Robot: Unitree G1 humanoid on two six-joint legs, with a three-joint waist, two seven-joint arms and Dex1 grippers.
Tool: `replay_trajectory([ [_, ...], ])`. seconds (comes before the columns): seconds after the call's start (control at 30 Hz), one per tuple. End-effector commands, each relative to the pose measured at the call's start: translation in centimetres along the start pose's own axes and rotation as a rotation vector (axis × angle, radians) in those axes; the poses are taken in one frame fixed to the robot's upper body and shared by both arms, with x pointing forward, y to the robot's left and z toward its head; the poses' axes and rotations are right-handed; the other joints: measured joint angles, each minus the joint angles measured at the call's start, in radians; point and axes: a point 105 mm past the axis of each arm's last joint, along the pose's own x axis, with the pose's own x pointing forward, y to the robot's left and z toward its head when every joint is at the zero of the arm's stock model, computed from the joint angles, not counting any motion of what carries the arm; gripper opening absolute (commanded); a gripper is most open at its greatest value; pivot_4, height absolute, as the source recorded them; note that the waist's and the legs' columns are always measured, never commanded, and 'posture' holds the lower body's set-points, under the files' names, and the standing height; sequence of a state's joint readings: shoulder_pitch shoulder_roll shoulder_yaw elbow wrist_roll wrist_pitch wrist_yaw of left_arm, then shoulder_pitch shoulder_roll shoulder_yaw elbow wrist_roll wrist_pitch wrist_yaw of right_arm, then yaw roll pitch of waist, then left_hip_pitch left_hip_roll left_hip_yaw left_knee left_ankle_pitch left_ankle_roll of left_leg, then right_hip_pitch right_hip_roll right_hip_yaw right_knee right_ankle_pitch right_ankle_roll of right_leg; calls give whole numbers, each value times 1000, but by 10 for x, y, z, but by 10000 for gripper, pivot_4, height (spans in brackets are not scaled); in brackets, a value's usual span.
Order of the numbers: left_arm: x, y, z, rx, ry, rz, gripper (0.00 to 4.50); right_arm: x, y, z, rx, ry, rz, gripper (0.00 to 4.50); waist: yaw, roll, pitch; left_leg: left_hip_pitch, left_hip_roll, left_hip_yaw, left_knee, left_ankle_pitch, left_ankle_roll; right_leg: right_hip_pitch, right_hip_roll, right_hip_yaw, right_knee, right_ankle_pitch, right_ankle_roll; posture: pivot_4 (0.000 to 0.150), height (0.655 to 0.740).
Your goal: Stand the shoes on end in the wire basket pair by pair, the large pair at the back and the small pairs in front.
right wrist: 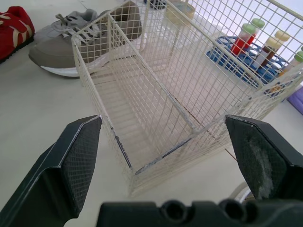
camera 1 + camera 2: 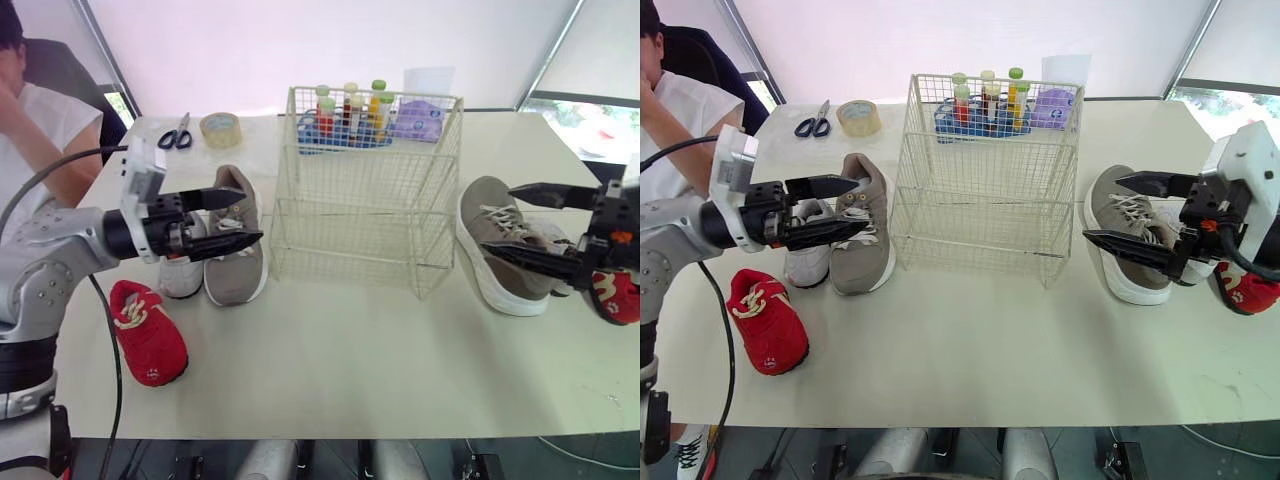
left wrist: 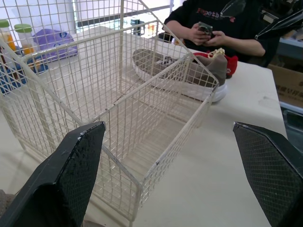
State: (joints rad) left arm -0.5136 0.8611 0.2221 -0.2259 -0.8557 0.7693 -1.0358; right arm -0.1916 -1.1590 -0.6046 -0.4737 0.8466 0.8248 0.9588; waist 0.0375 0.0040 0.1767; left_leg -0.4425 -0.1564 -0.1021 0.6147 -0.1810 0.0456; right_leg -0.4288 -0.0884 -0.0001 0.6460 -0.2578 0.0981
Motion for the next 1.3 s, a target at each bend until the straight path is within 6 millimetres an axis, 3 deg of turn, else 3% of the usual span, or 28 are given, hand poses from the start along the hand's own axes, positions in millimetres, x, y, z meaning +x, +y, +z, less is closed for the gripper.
replay_trajectory([
  [0.03, -6, 0, 12, 46, -21, 8, 44039, 0, 4, 9, -50, -23, 1, 45000, 0, 0, 0, 0, 0, 0, 0, 0, 0, 0, 0, 0, 0, 0, 0, 1500, 7400],
  [0.53, 2, -2, 17, 45, -48, 9, 44039, 9, 13, 8, -73, -3, 41, 45000, 0, 0, 0, 0, 0, 0, 0, 0, 0, 0, 0, 0, 0, 0, 0, 1500, 7400],
  [0.77, 9, -3, 17, 52, -52, -15, 44039, 32, 29, 7, -130, 19, 134, 45000, -1, 0, 0, 0, 0, 0, 0, 0, 0, 0, 0, 0, 0, 0, 0, 1500, 7400],
  [1.0, 32, -19, 3, 94, 10, -103, 44039, 78, 40, -19, -217, 110, 181, 45000, -2, 0, 0, 0, 0, 0, 0, 0, 0, 0, 0, 0, -1, 0, 0, 1500, 7400],
  [1.3, 41, -21, 10, 114, -8, -94, 44039, 103, 32, -53, -323, 265, 184, 45000, 0, 0, 0, 0, 0, 0, 0, 0, 0, -1, 0, 0, -1, 0, 0, 1500, 7400],
])
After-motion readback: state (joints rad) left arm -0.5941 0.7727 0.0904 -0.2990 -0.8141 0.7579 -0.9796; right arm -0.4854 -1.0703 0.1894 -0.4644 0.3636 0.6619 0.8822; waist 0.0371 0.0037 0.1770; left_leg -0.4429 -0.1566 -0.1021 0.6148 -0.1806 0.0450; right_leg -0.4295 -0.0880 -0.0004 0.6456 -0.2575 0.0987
